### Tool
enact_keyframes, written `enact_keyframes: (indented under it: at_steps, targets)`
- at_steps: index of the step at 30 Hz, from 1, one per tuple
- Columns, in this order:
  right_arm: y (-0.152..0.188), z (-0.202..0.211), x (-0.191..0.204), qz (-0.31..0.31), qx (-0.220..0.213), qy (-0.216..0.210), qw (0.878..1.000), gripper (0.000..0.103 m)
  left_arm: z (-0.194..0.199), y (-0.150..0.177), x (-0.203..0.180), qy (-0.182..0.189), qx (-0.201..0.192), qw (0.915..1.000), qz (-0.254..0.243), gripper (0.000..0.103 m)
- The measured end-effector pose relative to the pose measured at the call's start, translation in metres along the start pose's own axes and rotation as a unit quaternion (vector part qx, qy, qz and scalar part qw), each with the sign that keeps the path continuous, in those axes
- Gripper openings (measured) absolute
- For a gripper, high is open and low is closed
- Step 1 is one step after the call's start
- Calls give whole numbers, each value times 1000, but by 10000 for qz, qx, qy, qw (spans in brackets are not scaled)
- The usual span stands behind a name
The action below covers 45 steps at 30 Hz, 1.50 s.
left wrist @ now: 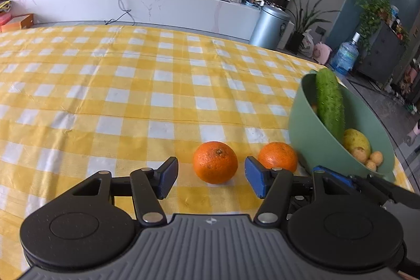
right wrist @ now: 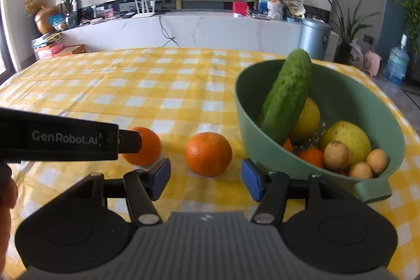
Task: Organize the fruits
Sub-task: 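Move the open left gripper down around an orange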
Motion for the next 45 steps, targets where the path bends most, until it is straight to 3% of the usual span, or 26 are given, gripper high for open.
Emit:
enact_keyframes:
  at_steps: [5,12,14,17,25,34,38,40,45]
  targets:
    - [4,-12,-1,-193,72,-101,9997,56,-14,5,0,179,189,9995,201,64]
    - [5,-18,-3,-346,7,-66,9994,55,-22,4,-4,221,126,9992,308,62]
    - [5,-20,-3,-381,13,-50,9993,55,-25,5,-5,157,165,9994,260,53]
    - [6,-22,-5,-437,21,-44,9990,55,-26,5,-4,245,172,9989,366,49]
    - [7,-26,-8,-665,-16,-61,9978,55,-8,-2,11,-52,-89,9992,376,49]
    - [6,-29,-8,-914,-210,-19,9956,56,-13,6,23,-191,176,9978,612,49]
    - [6,-31,-6,-871,-259,58,9958,52,-14,7,28,-188,246,9971,695,49]
    - [6,-31,-8,-849,-247,131,9960,44,-14,7,26,-213,238,9975,628,50]
    - [9,-27,-5,-864,-135,-1,9962,43,-17,10,23,-252,324,9977,544,51]
Point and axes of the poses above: each gripper's, at about its wrist camera, not at the fingertips, and z roughly against the way its jaws point, x to its left, y to its underside, the point moved 9 cm from there along -z, roughly the way its jaws point, and after that the axes turned 11 degrees about -y, right-handed, at the moved point
